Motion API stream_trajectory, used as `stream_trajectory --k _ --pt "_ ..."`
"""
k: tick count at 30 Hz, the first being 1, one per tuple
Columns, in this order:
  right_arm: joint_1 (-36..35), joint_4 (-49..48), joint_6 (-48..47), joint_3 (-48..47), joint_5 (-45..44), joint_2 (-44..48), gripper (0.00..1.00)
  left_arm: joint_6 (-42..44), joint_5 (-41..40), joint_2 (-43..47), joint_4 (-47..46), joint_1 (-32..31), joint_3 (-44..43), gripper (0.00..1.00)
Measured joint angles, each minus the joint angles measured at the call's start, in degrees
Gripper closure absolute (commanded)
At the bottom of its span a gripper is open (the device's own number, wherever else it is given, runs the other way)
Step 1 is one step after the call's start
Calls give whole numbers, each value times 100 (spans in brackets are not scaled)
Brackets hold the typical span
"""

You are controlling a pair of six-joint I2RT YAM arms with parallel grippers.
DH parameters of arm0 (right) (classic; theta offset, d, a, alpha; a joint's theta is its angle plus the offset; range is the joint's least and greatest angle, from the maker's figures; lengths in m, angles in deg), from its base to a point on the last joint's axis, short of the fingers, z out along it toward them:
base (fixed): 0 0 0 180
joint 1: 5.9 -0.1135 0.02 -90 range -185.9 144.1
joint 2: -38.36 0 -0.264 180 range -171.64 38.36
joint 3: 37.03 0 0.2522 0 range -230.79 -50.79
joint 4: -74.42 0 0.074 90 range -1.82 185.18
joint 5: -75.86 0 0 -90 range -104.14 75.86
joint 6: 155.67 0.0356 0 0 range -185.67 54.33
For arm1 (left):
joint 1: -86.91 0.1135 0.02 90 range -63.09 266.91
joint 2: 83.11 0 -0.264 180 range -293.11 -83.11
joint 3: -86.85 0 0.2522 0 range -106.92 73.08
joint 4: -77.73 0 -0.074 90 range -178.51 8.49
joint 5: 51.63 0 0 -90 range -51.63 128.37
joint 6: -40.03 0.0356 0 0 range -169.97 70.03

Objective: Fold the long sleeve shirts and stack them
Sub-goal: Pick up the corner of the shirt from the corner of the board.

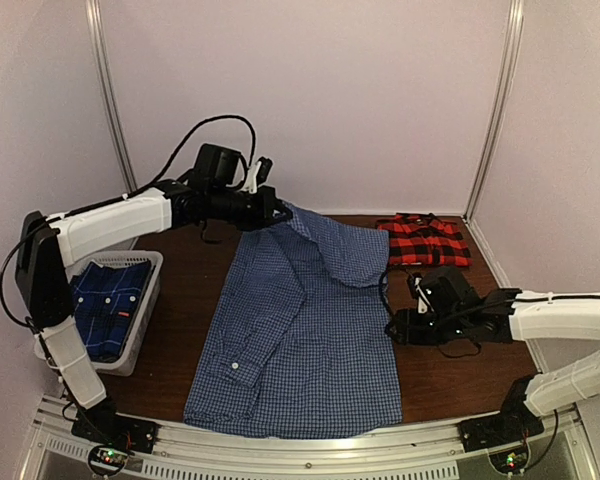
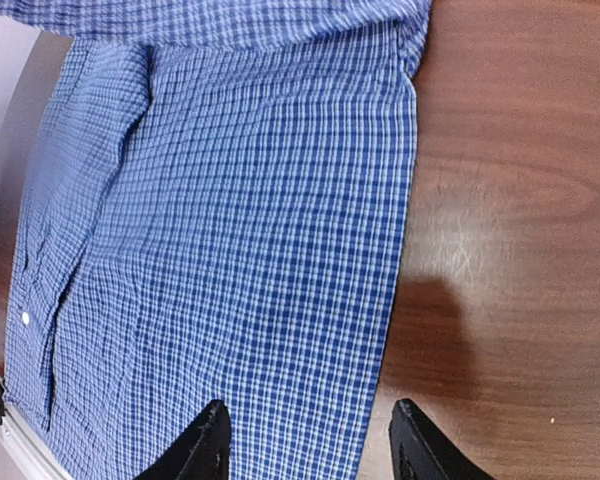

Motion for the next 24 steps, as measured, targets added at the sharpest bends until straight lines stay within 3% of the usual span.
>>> stream_trajectory --k 8,24 --pt "-232 420 457 678 605 282 49 208 11 210 114 376 2 100" --pt "-1827 1202 1843 909 839 662 64 306 131 232 138 507 70 100"
